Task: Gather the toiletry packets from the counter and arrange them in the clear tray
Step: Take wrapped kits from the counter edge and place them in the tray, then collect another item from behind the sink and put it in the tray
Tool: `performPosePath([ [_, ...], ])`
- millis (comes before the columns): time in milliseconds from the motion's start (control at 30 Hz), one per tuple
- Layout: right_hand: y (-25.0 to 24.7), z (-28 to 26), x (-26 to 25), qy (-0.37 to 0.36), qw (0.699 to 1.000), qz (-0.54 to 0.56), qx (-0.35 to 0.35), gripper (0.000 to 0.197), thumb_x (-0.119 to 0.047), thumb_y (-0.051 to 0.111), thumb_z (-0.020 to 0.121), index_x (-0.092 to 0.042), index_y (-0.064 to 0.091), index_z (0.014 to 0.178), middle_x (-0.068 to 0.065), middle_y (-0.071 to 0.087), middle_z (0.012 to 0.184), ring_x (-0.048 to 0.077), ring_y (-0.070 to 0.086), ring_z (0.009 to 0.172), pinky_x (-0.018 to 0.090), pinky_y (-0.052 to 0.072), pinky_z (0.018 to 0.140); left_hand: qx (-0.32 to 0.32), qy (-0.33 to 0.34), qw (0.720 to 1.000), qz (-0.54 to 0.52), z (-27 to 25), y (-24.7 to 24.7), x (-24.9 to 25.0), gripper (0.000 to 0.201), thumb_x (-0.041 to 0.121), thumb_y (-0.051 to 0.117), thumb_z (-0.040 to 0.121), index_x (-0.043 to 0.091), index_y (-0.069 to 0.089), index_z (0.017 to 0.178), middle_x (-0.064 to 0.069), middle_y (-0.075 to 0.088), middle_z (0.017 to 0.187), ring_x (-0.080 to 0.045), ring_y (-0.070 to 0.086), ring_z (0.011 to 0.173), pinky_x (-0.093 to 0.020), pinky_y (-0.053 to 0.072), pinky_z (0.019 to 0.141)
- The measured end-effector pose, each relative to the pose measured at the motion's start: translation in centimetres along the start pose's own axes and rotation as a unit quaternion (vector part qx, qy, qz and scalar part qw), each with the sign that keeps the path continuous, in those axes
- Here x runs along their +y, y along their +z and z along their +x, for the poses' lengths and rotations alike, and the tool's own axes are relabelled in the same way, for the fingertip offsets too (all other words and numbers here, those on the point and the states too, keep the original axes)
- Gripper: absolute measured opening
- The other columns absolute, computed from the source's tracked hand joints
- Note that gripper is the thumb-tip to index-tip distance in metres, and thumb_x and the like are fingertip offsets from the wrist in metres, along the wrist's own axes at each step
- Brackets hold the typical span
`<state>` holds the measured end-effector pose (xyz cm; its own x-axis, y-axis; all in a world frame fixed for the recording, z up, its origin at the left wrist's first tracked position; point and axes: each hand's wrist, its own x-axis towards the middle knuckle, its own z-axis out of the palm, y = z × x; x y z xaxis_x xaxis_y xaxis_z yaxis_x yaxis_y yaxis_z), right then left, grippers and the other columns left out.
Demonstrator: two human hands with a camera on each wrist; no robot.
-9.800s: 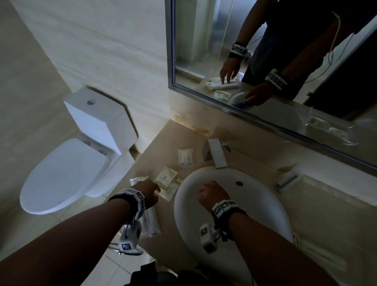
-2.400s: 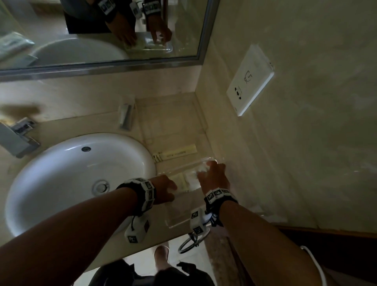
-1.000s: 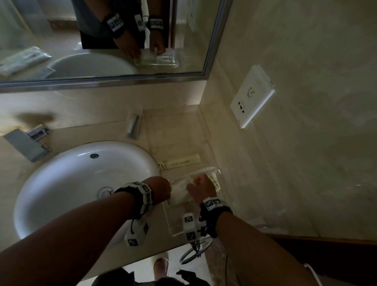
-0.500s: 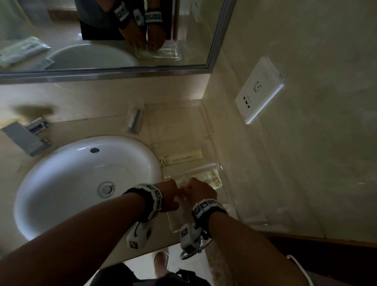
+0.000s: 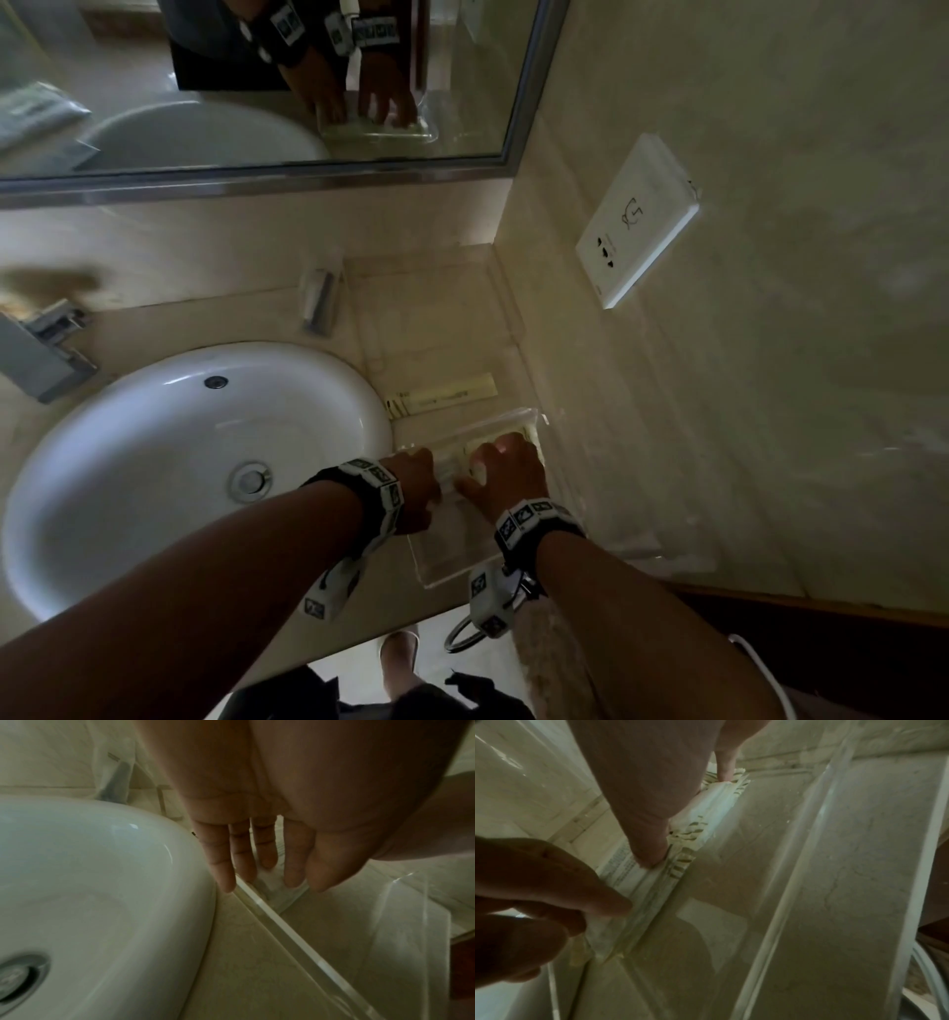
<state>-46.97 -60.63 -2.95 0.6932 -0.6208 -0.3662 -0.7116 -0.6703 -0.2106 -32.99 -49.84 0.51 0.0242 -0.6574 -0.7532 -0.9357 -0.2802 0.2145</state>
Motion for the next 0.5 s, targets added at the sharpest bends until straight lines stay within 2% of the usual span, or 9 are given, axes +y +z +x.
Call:
performPosePath([
  [267,0.0,0.1,0.0,-0.034,0.999,0.008,-0.009,0.047,-0.054,0.063,0.084,-0.021,0.06,0.118,0.008,0.046,0.127,0.029,0.043,0.118,0.04,0.039,0.101,0.006,0.011,1.0,-0.007,0.5,0.4,-0.7,0.047,0.044,0.055,0.087,0.03,0.055,0.132,-0.01,0.037,0.134,-0.033,0.047,0.124,-0.043,0.039,0.109],
  [500,-0.2,-0.1,0.1,-0.027,0.997,0.068,-0.012,0.062,-0.046,0.068,0.085,-0.025,0.045,0.138,0.004,0.042,0.138,0.025,0.039,0.13,0.036,0.036,0.108,0.017,0.016,0.999,-0.038,0.1,0.1,-1.1,0.055,0.045,0.06,0.086,0.026,0.051,0.137,-0.009,0.035,0.139,-0.032,0.047,0.124,-0.042,0.039,0.109],
])
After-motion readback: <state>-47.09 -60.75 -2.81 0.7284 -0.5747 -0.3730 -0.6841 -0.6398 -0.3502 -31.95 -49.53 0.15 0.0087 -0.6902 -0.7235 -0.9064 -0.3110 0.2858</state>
